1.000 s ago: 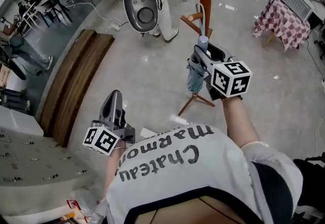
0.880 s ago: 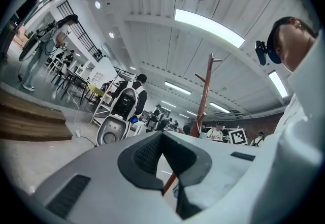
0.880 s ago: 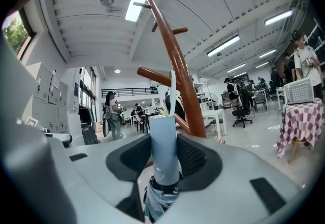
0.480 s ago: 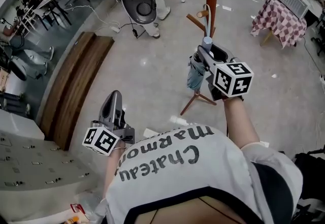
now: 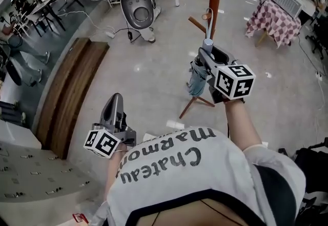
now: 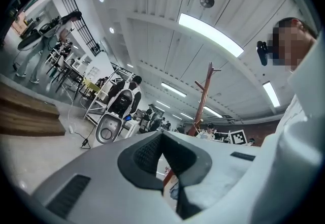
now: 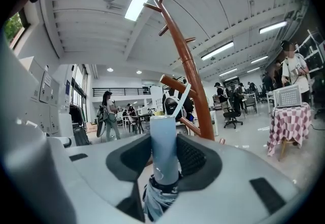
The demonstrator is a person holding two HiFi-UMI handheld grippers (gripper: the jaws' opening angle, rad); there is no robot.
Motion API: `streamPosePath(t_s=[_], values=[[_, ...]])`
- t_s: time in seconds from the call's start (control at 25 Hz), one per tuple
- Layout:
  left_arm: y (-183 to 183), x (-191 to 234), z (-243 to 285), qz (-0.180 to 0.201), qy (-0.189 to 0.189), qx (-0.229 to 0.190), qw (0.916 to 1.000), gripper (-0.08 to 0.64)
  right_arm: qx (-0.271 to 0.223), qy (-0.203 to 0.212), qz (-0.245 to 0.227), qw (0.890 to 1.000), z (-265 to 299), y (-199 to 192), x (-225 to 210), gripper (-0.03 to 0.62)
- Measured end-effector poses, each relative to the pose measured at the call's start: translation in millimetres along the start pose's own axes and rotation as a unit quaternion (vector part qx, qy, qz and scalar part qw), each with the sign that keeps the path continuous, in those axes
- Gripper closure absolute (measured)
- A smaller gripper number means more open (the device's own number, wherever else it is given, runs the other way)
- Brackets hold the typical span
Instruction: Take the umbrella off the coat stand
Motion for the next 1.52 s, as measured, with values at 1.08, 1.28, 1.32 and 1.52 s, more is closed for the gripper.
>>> streamPosePath(t_s=[1.08, 1.28, 1.32, 1.52], values=[[0, 27, -13, -0.036, -0.047, 0.001, 0.9982, 0.538, -0.005, -0.038, -0.029, 0.999, -28, 13, 47, 0.428], [4, 31, -16, -0.038, -0.049, 0.000, 0.9981, 0.538, -0.002, -0.036, -0.029, 0.999, -28, 11, 55, 0.428], [5, 31, -16, -0.037, -0.049, 0.000, 0.9981, 0.538, -0.002, -0.034, -0.028, 0.999, -28, 11, 56, 0.428], [6, 32, -14, -0.038, -0.054, 0.002, 0.9978, 0.538, -0.002, -0.028, -0.032, 0.999, -29, 11, 62, 0.430]])
Point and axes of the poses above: the fingertips, and each gripper's own axes: z forward along the fingers, x to its left, y out of its top, the point moved 10 cm from there along -z, backward along the fingers, and after that the axes turned 4 degrees about -z, right-handed, at the moved point
